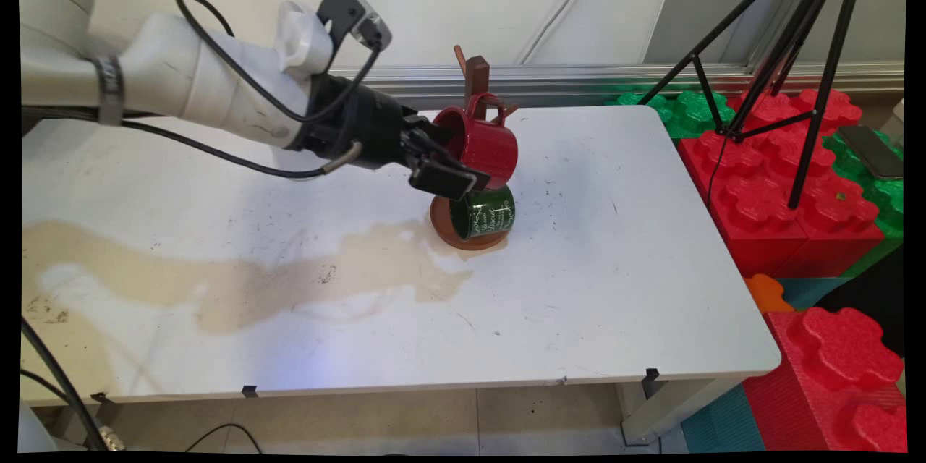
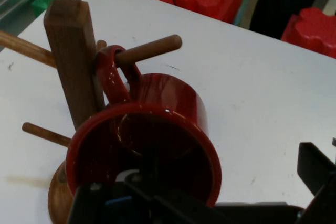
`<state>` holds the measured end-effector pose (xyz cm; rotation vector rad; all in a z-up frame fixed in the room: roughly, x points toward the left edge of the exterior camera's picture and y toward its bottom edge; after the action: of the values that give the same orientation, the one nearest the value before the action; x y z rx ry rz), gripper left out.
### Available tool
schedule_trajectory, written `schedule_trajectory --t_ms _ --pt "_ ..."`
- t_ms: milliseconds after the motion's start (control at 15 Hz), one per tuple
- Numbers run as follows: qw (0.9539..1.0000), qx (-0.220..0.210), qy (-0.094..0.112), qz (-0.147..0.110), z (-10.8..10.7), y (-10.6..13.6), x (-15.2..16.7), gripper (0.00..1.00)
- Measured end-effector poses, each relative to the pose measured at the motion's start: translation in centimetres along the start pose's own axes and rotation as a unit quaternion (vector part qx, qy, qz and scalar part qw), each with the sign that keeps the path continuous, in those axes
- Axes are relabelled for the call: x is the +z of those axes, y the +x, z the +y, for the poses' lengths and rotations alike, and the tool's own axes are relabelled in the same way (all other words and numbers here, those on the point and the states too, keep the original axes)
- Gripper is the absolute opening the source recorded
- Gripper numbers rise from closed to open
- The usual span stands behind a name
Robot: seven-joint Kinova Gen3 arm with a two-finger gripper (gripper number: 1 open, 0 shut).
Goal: Pick up the red mug from the rack
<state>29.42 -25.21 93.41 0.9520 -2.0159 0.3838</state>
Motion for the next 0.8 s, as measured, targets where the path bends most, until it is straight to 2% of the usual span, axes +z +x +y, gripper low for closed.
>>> schedule_trajectory --t_ms 333,800 --pt "0.9991 -0.036 0.015 0.014 0.4 -0.4 1.7 1.00" --pt "0.9966 -0.075 0.020 0.029 1.1 -0.8 4.0 1.00"
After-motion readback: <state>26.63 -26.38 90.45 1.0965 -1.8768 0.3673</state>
